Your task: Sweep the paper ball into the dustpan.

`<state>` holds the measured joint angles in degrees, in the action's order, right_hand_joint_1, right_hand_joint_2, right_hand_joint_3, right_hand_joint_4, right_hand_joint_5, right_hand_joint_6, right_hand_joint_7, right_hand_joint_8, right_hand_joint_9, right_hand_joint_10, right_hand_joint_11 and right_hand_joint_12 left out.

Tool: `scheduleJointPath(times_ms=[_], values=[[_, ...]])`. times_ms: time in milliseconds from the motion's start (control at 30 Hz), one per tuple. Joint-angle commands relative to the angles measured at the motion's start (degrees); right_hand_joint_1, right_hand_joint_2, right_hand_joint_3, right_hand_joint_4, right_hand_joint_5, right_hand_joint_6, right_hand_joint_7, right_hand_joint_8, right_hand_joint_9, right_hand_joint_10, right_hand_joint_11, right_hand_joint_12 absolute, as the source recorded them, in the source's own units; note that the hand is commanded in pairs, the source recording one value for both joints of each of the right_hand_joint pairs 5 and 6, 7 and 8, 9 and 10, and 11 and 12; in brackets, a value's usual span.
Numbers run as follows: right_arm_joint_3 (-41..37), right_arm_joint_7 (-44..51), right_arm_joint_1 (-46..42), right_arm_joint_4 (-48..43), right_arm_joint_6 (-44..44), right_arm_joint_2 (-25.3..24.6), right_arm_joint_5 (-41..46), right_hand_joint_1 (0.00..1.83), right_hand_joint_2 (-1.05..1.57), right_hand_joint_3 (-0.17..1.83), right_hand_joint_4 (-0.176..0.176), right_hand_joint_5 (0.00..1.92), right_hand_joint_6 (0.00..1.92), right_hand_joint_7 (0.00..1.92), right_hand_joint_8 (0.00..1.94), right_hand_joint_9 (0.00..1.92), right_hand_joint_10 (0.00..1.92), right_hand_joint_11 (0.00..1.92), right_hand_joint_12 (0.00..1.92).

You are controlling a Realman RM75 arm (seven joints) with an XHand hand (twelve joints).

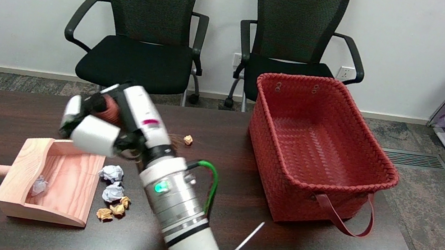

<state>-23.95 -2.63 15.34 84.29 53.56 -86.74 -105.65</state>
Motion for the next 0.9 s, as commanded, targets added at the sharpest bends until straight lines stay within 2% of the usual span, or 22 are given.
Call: scheduleJointPath(times_ms=[33, 300, 433, 500, 600, 733, 900], values=[[2.07, 21.43, 0.92, -13.59, -8.92, -14.81, -1.49, 0.81, 1.06, 1.44, 0.017, 1.92, 1.92, 1.92, 1.92, 1.92, 1.92, 1.92, 1.92], [2.59, 22.33, 7.06, -31.66, -8.83, -24.94, -2.28, 0.81, 1.04, 1.52, 0.014, 1.92, 1.92, 1.92, 1.92, 1.92, 1.92, 1.92, 1.92], [2.15, 19.09, 9.44, -38.22, -9.35, -27.10, -1.80, 0.80, 1.06, 1.57, 0.012, 1.92, 1.92, 1.92, 1.92, 1.92, 1.92, 1.92, 1.92], [1.72, 17.06, 10.83, -41.35, -9.43, -28.47, 1.19, 0.79, 1.08, 1.58, 0.013, 1.92, 1.92, 1.92, 1.92, 1.92, 1.92, 1.92, 1.92], [2.23, 17.04, 13.03, -42.88, -9.62, -29.01, 7.65, 0.77, 1.11, 1.61, 0.013, 1.92, 1.92, 1.92, 1.92, 1.92, 1.92, 1.92, 1.92], [1.78, 16.80, 13.67, -43.95, -9.79, -28.83, 12.04, 0.77, 1.10, 1.62, 0.014, 1.92, 1.92, 1.92, 1.92, 1.92, 1.92, 1.92, 1.92], [0.90, 11.38, 13.86, -44.49, -9.79, -28.23, 19.37, 0.79, 1.04, 1.65, 0.004, 1.92, 1.92, 1.92, 1.92, 1.92, 1.92, 1.92, 1.92]])
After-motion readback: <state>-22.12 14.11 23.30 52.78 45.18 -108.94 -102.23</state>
